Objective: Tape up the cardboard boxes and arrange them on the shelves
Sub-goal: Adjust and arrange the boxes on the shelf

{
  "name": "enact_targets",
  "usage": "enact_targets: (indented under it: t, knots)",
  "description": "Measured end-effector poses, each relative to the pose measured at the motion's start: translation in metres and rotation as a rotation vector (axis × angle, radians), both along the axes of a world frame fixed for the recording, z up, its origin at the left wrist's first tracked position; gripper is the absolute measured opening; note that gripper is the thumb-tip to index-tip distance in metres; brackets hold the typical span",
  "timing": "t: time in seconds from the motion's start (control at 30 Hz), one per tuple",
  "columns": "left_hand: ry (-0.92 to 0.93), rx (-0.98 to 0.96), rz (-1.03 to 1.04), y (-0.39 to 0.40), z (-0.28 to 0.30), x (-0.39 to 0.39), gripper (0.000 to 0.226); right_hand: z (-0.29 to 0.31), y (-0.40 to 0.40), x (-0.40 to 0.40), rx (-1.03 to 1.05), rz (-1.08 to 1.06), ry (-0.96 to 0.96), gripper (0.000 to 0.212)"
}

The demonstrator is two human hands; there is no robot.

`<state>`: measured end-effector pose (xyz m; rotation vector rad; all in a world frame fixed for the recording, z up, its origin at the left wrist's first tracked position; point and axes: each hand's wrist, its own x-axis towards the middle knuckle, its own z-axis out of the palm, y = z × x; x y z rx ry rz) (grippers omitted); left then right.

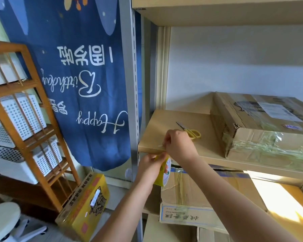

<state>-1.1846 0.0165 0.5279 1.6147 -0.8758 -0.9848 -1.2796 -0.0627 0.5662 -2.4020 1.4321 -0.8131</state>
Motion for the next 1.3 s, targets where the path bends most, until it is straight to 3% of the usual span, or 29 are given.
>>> enact_targets:
  t: [0.07,0.13,0.17,0.23,0.3,0.33,0.4,0.5,0.6,0.7,0.9,1.07,1.13,1.2,1.3]
  knots:
    - [-0.029,-0.043,-0.019,0.000,-0.009,-0.001,0.033,0.000,0.004,0.003,-0.062,-0.072,0.127,0.018]
    - [0.009,-0.077,0.018,0.003,-0.016,-0.004,0.024,0.003,0.007,-0.002,-0.174,-0.194,0.147,0.047]
    - [0.064,-0.094,0.063,0.007,-0.019,-0.008,0.020,0.005,0.013,-0.007,-0.268,-0.221,0.056,0.048]
    - [0.133,-0.131,0.217,0.016,-0.034,-0.009,0.026,-0.004,0.029,-0.025,-0.539,-0.161,-0.146,0.024]
    - [0.110,-0.112,0.427,0.025,-0.067,-0.010,0.029,-0.037,0.043,-0.049,-0.729,-0.090,-0.150,0.025]
    - [0.080,-0.059,0.509,0.029,-0.086,-0.011,0.030,-0.057,0.045,-0.061,-0.717,-0.065,-0.115,0.030]
    - [-0.002,0.126,0.514,0.032,-0.122,-0.023,0.046,-0.094,0.036,-0.080,-0.547,-0.092,0.022,0.034]
    - [-0.188,0.337,0.359,0.025,-0.157,-0.044,0.047,-0.129,-0.003,-0.082,-0.013,-0.220,0.326,0.024]
    - [-0.385,0.294,0.226,0.013,-0.165,-0.064,0.049,-0.148,-0.043,-0.075,0.175,-0.136,0.388,0.033]
    - [-0.327,0.257,0.194,0.001,-0.163,-0.077,0.058,-0.158,-0.074,-0.068,0.419,-0.024,0.443,0.052]
    - [-0.378,0.261,0.080,-0.009,-0.181,-0.080,0.060,-0.162,-0.091,-0.084,0.630,0.093,0.333,0.060]
    - [-0.302,0.240,0.009,-0.008,-0.181,-0.079,0.061,-0.133,-0.081,-0.098,0.832,0.229,-0.022,0.026]
    - [-0.274,0.216,0.000,-0.004,-0.181,-0.076,0.065,-0.127,-0.065,-0.100,0.690,0.155,-0.081,0.015]
    - [-0.230,0.206,0.012,0.001,-0.175,-0.077,0.063,-0.119,-0.043,-0.104,0.350,-0.031,0.073,0.021]
    - [-0.186,0.306,0.045,0.008,-0.173,-0.081,0.056,-0.114,-0.019,-0.108,-0.063,-0.056,0.255,0.025]
